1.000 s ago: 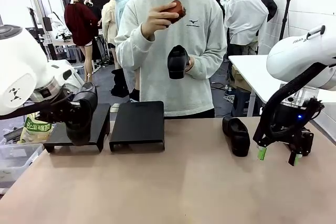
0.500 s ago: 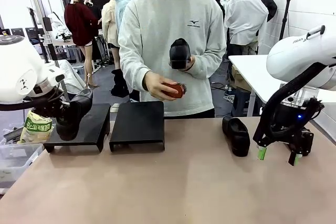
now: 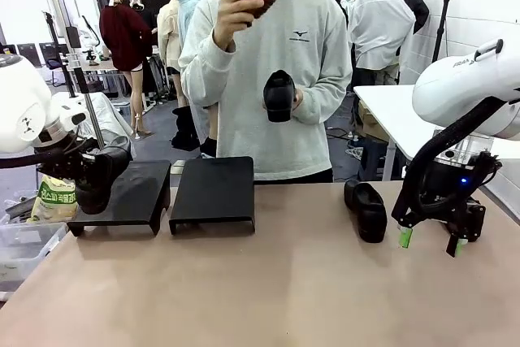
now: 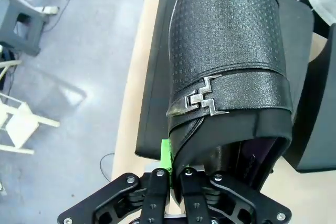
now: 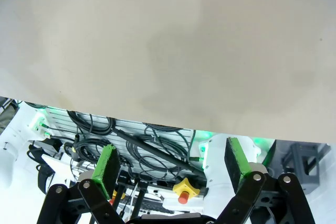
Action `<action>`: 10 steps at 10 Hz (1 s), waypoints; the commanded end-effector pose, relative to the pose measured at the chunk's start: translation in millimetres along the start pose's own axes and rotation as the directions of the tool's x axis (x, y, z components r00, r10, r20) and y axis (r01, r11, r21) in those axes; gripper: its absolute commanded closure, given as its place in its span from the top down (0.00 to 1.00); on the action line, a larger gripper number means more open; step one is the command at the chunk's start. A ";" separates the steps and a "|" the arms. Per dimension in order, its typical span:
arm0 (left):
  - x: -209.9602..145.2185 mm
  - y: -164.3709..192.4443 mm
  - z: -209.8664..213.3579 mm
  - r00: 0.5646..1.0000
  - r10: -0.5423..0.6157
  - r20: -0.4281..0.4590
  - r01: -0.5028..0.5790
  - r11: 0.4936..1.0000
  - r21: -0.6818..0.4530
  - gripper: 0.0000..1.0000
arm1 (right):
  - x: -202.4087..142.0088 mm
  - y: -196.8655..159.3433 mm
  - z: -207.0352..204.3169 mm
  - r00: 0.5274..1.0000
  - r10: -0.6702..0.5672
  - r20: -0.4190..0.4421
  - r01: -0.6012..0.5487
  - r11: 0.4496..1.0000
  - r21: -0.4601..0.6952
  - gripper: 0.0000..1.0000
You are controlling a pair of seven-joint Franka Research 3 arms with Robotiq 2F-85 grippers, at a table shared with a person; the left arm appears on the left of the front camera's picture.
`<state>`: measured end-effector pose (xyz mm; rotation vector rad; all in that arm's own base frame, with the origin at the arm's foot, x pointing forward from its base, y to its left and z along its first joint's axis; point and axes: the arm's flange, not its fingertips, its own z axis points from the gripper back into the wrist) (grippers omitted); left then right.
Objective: Organize the shoes by placing them on the stand.
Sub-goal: Place the Shoe from the middle of the table onto the Shoes Stand.
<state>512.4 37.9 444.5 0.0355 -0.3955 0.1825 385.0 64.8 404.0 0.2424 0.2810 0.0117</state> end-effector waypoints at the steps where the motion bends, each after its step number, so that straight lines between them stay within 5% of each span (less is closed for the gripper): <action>1: 9.5 -1.1 -5.9 1.000 0.014 -0.012 -0.014 0.999 -0.042 0.00 | 0.2 -1.6 1.6 1.000 0.009 -0.009 -0.010 1.000 -0.022 1.00; 10: 14.0 5.9 -27.0 0.998 0.052 -0.027 -0.052 0.999 0.005 0.00 | 0.2 -1.6 1.6 1.000 0.009 -0.009 -0.010 1.000 -0.022 1.00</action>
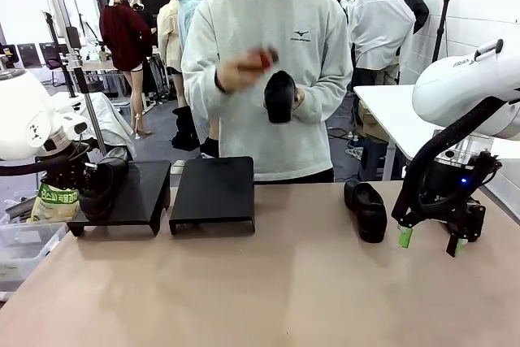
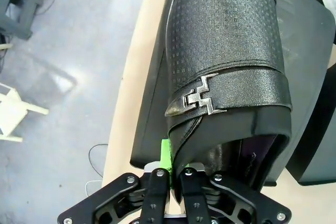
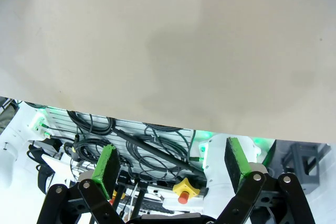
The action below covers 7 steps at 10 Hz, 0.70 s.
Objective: Organize the shoes by placing them on the stand.
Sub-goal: Place the Shoe from the middle of the table onto the Shoes Stand.
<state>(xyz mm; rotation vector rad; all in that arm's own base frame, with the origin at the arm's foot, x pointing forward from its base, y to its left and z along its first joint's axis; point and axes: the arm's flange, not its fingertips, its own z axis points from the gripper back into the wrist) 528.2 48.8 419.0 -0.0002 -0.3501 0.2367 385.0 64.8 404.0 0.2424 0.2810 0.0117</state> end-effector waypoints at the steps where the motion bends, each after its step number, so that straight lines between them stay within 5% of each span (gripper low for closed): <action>1: 9.5 -2.4 3.5 1.000 -0.005 0.025 0.004 0.999 0.052 0.00 | 0.2 -1.6 1.6 1.000 0.010 -0.009 -0.010 1.000 -0.022 1.00; 2: 9.8 -2.2 3.9 1.000 -0.007 0.026 0.005 0.998 0.059 0.00 | 0.2 -1.6 1.6 1.000 0.010 -0.009 -0.010 1.000 -0.022 1.00; 3: 10.6 -1.8 3.5 1.000 -0.010 0.030 0.007 0.997 0.074 0.14 | 0.2 -1.6 1.6 1.000 0.010 -0.009 -0.010 1.000 -0.022 1.00; 7: 12.7 -0.7 4.5 0.998 -0.017 0.054 0.011 0.994 0.107 0.93 | 0.2 -1.6 1.6 1.000 0.010 -0.009 -0.010 1.000 -0.022 1.00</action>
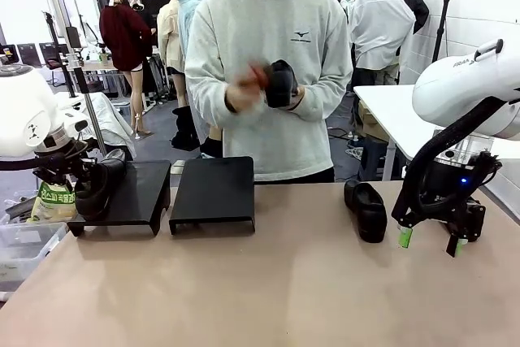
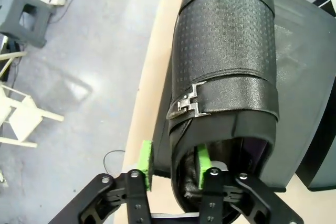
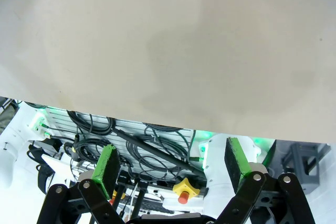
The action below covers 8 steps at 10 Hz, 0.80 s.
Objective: Organize the shoes by placing them on the stand.
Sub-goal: Place the Shoe from the middle of the table onto the Shoes Stand.
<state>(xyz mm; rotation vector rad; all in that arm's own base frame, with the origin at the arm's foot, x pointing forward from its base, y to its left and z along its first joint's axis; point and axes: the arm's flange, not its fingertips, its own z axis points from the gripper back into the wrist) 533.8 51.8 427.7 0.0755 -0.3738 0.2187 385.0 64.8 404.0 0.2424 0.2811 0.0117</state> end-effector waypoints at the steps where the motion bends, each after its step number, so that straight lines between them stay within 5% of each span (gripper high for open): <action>1: 4.3 -2.3 0.4 0.998 0.022 0.052 -0.027 0.996 0.082 1.00 | 0.2 -1.6 1.6 1.000 0.009 -0.009 -0.010 1.000 -0.022 1.00; 4: -6.6 -20.5 53.8 0.982 -0.034 0.186 0.015 0.995 0.099 1.00 | 0.2 -1.6 1.6 1.000 0.009 -0.009 -0.010 1.000 -0.022 1.00; 8: -8.1 -21.6 70.8 0.989 0.016 0.149 -0.032 0.994 0.103 1.00 | 0.2 -1.6 1.6 1.000 0.009 -0.009 -0.010 1.000 -0.022 1.00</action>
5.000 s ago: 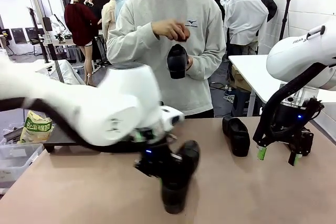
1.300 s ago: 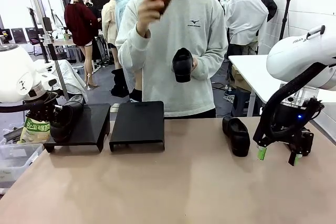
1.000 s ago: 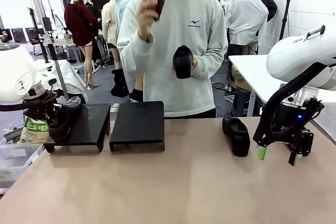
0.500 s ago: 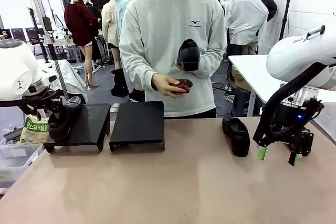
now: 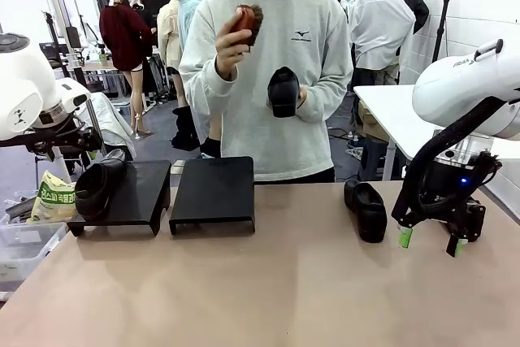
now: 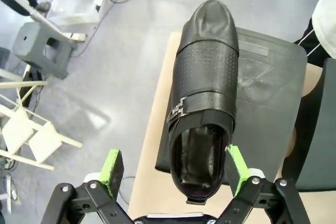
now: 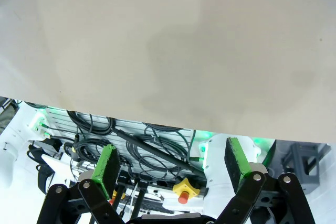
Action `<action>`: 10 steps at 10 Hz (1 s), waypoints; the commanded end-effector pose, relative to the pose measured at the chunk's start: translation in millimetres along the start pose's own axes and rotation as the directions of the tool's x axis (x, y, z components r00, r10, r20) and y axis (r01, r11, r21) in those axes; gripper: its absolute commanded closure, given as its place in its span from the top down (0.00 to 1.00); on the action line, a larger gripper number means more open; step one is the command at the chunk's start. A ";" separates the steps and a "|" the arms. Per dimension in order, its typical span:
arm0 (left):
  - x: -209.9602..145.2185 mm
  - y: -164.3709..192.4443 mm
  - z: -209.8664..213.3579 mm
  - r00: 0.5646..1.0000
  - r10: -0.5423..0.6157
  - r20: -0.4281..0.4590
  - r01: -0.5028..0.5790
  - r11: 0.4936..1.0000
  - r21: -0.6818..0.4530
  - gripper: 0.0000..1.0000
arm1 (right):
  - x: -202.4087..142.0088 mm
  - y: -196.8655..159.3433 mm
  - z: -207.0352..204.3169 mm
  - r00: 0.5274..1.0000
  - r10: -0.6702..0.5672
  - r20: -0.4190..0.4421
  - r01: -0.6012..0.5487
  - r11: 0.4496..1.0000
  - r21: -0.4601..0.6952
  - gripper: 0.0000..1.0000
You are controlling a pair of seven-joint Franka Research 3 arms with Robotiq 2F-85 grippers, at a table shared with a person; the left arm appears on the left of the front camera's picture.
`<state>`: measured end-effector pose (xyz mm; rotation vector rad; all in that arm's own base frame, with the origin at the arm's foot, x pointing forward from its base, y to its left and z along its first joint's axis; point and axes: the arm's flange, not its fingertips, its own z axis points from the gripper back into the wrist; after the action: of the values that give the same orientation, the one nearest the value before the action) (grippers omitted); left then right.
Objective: Organize the shoes by placing them on the stand.
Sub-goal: Place the Shoe from the middle of the table onto the Shoes Stand, then pick up one Shoe and place it in the middle of the table.
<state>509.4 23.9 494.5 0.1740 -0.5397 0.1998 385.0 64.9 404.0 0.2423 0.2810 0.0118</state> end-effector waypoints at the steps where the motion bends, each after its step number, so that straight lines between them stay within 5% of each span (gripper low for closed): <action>1: 2.9 -1.1 0.7 1.000 -0.015 0.016 0.016 1.000 -0.008 1.00 | 0.2 -1.7 1.6 1.000 0.009 -0.009 -0.010 1.000 -0.022 1.00; 10: 2.9 -1.1 0.7 1.000 -0.015 0.016 0.016 1.000 -0.008 1.00 | 0.2 -1.7 1.6 1.000 0.009 -0.009 -0.010 1.000 -0.022 1.00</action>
<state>510.0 22.7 495.7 0.1737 -0.5442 0.1905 385.0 64.9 404.0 0.2423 0.2810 0.0118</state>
